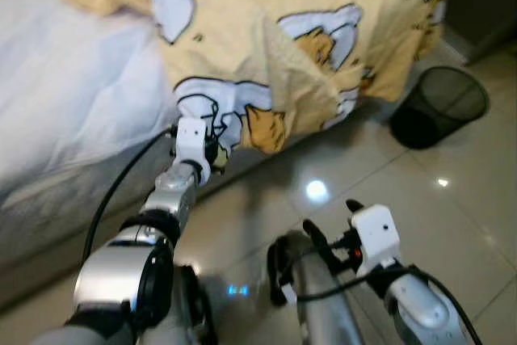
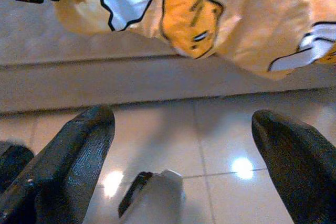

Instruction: Clean up the room

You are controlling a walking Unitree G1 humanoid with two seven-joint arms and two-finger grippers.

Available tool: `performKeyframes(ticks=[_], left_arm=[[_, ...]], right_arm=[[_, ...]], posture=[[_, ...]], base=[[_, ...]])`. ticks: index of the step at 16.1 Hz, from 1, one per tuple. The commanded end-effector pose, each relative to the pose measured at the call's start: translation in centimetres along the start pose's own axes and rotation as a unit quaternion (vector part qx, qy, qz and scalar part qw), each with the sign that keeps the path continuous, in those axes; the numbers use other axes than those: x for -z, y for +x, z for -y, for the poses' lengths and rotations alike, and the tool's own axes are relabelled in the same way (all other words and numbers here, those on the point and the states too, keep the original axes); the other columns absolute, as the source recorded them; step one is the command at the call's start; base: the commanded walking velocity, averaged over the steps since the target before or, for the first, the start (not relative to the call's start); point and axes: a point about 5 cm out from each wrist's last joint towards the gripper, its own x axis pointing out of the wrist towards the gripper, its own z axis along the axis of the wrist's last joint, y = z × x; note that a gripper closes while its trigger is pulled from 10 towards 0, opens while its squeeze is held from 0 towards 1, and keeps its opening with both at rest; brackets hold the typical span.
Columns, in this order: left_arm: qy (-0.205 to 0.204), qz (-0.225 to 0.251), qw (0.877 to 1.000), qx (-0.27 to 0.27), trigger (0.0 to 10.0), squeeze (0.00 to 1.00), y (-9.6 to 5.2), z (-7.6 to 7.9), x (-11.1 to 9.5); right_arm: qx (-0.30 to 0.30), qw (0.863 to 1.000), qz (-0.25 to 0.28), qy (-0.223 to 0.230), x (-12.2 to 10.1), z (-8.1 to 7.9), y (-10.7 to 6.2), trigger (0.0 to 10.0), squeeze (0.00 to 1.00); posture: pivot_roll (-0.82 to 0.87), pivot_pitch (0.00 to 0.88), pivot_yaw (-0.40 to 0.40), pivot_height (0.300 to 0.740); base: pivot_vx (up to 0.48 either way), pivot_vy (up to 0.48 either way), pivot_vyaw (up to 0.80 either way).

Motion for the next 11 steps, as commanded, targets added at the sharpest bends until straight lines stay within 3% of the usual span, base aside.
performKeyframes(ticks=[1,5,7,9,10,11], left_arm=[[0.005,-0.025,1.0,-0.001,10.0,0.0,-0.3,0.1,1.6],[0.015,-0.049,0.999,0.009,10.0,0.0,-0.7,0.9,3.3],[0.032,-0.1,0.994,0.039,10.0,0.0,-1.7,2.3,6.7],[0.076,-0.18,0.98,0.048,10.0,0.0,-3.4,3.3,10.8],[0.099,-0.197,0.974,0.046,10.0,0.0,-3.9,3.4,11.9],[0.085,-0.191,0.977,0.05,10.0,0.0,-4.0,3.6,11.9]], right_arm=[[-0.003,1.0,-0.024,0.007,1.0,-0.1,-0.4,10.0,0.0],[-0.008,1.0,-0.029,0.008,1.2,-0.2,-0.5,10.0,0.0],[-0.012,0.999,-0.032,0.009,1.4,-0.2,-0.6,10.0,0.0],[-0.014,0.999,-0.034,0.01,1.5,-0.2,-0.6,10.0,0.0],[-0.017,0.999,-0.035,0.009,1.5,-0.2,-0.5,10.0,0.0],[-0.017,0.999,-0.035,0.009,1.5,-0.2,-0.5,10.0,0.0]], posture=[[-0.37,0.238,-0.031,0.63],[-0.37,0.239,-0.03,0.63],[-0.37,0.239,-0.03,0.63],[-0.37,0.236,-0.034,0.63],[-0.37,0.234,-0.035,0.63],[-0.37,0.234,-0.035,0.63]], base=[[-0.465,0.0,0.0],[0.0,0.0,0.0],[0.0,0.0,0.0],[0.0,0.0,0.0],[0.0,0.0,0.0],[0.0,0.0,0.0]])
